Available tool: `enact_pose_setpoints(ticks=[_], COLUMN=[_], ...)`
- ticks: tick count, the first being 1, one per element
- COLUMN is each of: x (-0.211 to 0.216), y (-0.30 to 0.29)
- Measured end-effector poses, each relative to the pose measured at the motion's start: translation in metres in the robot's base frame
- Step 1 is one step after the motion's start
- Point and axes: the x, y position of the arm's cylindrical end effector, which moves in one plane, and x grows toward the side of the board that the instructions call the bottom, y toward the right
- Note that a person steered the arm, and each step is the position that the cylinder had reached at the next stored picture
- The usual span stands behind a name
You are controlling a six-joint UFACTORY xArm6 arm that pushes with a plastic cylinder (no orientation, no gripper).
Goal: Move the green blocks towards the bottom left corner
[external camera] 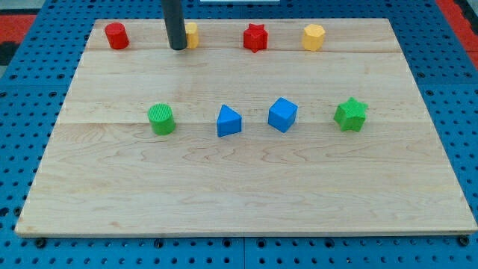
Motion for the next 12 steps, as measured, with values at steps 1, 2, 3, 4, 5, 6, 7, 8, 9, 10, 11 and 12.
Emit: enact_pose_setpoints(ticks=[1, 2, 3, 4, 5, 6, 7, 8, 9, 10, 11, 12], x=[0.000, 0.000, 0.025, 0.046, 0.059, 0.070, 0.083, 0.081, 0.081, 0.082, 0.081, 0.081], y=[0.000, 0.009, 0.032, 0.049, 0.073, 0.113, 0.148, 0.170, 0.207, 0.213, 0.213, 0.215])
